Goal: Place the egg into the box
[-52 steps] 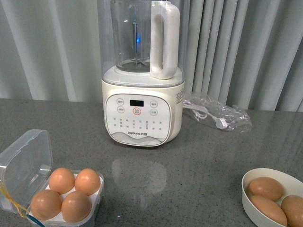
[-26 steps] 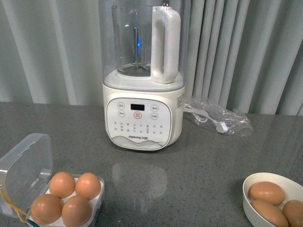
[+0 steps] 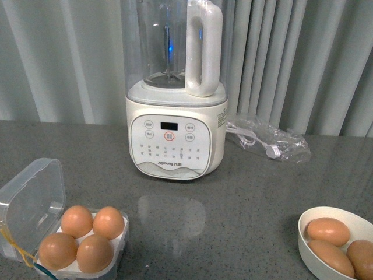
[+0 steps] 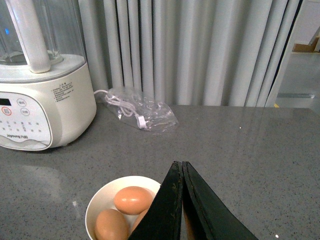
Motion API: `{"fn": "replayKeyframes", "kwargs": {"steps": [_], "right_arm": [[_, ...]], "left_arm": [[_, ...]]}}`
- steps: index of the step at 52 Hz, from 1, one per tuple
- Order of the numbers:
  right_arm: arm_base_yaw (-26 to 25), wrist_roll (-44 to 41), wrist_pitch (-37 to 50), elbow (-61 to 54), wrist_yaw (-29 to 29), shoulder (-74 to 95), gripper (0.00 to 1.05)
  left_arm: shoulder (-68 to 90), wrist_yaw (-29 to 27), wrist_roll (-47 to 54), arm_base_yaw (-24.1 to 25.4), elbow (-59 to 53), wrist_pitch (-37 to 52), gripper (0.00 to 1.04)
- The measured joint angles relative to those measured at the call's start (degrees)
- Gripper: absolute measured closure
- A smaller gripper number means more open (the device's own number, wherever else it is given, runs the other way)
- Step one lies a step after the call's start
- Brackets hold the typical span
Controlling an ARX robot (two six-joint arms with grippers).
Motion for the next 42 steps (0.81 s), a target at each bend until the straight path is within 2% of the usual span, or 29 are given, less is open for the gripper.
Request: {"fn": "replayKeyframes", "kwargs": {"steps": [39,42], "right_arm": [[0.0,0.0,-16.41,-0.02,0.0,-16.76,1.02],[0.0,0.0,-21.22,0.02,0.0,-20.31,1.02]], "left_arm": [[0.0,-0.02,0.0,0.0,0.0,0.0,0.07],[0.0,0.0,0.0,0.0,0.0,0.0,0.07]]}}
